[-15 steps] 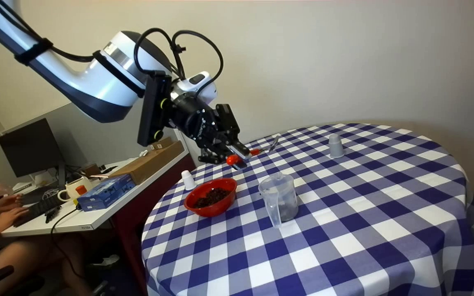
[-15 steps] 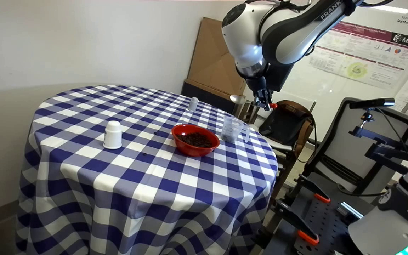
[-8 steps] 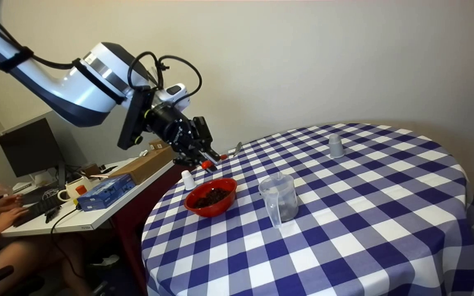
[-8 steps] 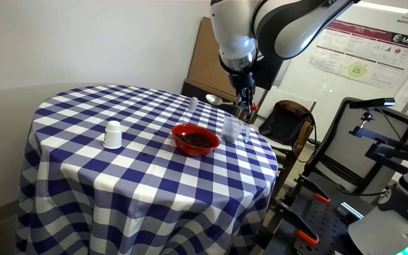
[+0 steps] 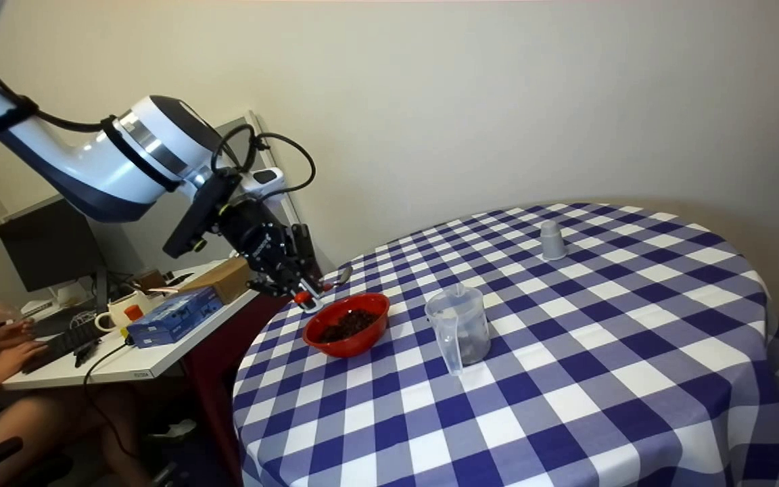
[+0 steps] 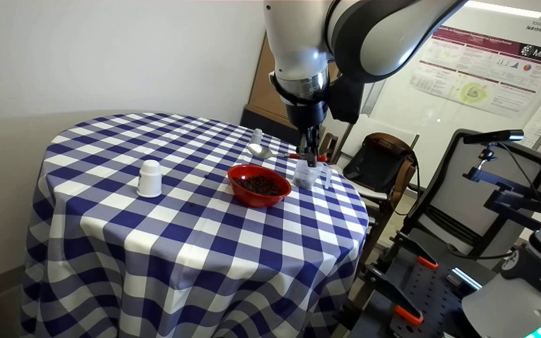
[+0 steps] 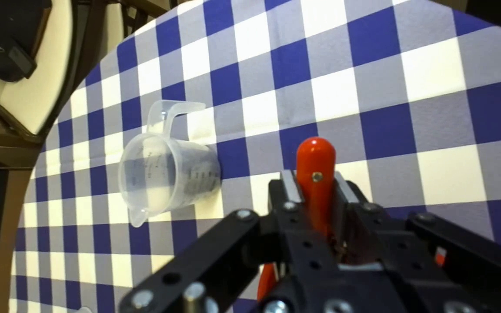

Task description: Put a spoonful of the contents of the bowl in the jug

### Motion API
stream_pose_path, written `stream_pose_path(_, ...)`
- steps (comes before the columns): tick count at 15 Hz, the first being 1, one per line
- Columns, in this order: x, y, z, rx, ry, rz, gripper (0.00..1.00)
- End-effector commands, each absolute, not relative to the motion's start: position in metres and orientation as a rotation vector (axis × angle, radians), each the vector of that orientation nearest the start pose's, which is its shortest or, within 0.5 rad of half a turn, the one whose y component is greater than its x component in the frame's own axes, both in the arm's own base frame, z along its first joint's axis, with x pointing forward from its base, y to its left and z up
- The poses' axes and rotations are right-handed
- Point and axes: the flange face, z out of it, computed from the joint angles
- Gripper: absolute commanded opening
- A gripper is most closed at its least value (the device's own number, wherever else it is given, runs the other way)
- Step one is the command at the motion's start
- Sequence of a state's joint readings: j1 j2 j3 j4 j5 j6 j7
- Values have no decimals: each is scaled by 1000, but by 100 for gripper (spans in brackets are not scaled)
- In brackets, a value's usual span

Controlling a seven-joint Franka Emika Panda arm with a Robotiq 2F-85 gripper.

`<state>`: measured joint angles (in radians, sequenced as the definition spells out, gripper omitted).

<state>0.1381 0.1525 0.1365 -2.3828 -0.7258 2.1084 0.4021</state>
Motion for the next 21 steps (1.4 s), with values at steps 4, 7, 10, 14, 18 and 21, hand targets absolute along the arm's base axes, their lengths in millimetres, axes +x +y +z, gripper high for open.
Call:
stream_pose_path(4,462,89,202,2541,510,-445,11)
stream_pose_path(7,473,84,185,2547,500,-486,11)
stream_pose_path(10,486,85,172,2556,507,-516,11)
stream_pose_path(14,499,93,161,2568,535,-541,11)
stream_pose_path(18,504,101,164,2589,546,-533,46)
stream_pose_path(21,504,101,176,2624,527,-504,66)
